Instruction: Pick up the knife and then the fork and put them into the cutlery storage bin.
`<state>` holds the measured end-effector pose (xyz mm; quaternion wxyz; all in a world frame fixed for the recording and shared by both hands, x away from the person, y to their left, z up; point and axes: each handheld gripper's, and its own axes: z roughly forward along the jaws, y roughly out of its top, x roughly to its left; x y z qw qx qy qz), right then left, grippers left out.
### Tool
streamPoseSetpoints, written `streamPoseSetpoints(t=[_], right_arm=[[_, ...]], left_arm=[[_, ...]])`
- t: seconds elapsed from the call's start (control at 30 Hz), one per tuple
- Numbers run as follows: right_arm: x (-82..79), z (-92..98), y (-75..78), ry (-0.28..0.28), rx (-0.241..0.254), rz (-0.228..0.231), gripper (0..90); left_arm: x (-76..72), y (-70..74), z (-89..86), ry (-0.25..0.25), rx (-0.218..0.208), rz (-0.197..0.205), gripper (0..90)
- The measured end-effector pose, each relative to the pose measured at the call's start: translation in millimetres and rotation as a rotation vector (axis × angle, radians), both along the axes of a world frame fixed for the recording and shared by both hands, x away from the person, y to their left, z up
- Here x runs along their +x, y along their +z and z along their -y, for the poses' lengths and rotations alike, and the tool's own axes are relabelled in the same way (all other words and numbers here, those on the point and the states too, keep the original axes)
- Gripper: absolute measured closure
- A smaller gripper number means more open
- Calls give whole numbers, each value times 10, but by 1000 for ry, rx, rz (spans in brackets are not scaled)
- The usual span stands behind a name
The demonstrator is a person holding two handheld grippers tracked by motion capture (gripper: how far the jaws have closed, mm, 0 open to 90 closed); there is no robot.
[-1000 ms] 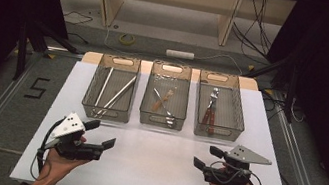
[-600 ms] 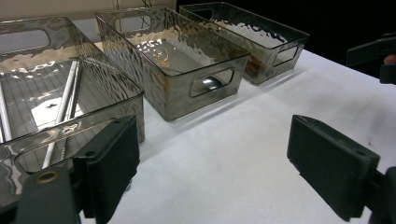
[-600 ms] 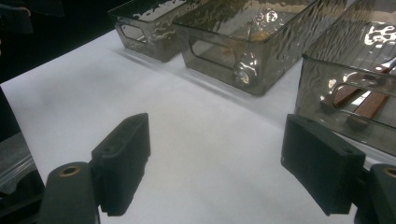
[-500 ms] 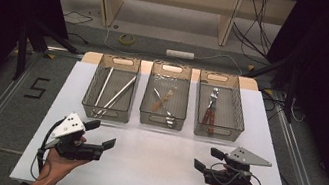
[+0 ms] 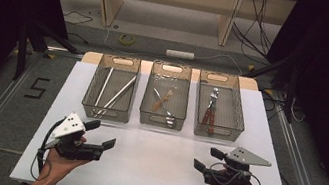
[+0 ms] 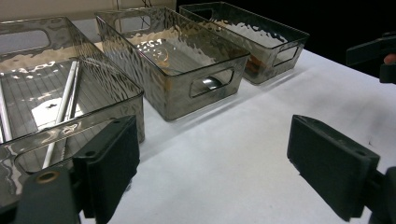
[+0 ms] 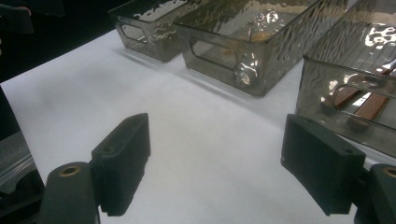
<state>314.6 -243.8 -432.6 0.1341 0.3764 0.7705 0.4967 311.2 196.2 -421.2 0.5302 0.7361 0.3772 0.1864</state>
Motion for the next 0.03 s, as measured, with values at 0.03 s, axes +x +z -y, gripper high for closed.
streamPoseSetpoints(t=[0.03], right_arm=[[0,0,0,0,0,0,247]], left_arm=[[1,0,-1,0,0,0,164]])
